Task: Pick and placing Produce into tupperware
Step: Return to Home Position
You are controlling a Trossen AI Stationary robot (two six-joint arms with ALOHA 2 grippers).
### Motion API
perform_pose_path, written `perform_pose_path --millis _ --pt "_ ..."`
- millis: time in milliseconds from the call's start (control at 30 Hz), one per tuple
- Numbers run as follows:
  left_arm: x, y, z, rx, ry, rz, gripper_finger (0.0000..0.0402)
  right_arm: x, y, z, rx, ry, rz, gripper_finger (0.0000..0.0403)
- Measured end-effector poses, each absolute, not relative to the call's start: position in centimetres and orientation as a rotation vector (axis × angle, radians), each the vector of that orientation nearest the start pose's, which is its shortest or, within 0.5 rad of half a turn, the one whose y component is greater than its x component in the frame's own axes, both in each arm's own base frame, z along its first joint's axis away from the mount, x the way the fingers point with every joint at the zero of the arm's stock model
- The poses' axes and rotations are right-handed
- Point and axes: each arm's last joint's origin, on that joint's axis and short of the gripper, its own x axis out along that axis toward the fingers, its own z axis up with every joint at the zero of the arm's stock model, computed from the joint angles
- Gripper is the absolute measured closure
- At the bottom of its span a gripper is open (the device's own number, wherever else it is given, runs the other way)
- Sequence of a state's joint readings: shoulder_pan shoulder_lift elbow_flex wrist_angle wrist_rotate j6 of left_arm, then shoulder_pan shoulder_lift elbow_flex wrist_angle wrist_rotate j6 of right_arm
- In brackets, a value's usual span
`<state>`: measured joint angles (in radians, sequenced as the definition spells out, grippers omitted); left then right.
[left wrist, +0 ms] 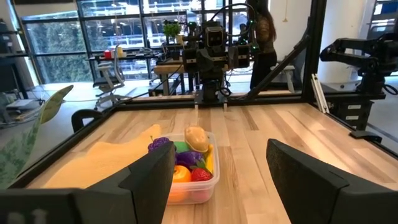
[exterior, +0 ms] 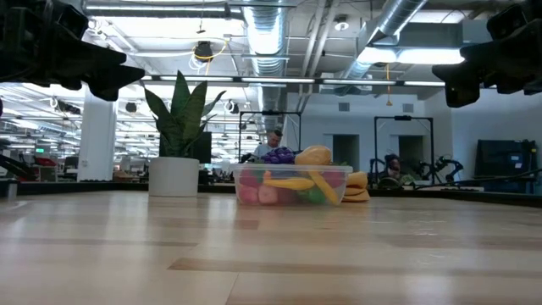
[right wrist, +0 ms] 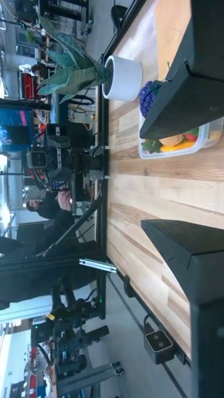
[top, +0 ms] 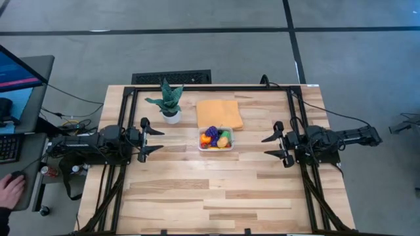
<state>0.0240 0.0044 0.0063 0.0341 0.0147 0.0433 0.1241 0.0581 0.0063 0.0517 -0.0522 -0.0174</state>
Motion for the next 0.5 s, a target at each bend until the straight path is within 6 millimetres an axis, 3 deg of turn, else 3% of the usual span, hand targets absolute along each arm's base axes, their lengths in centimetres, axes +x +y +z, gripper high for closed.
perform_pose_path --millis 500 --pt "9.75 0.19 16.87 0.045 -0.036 0.010 0.0155 9.99 1.40 16.60 -0.017 -0.001 0.176 0.0188"
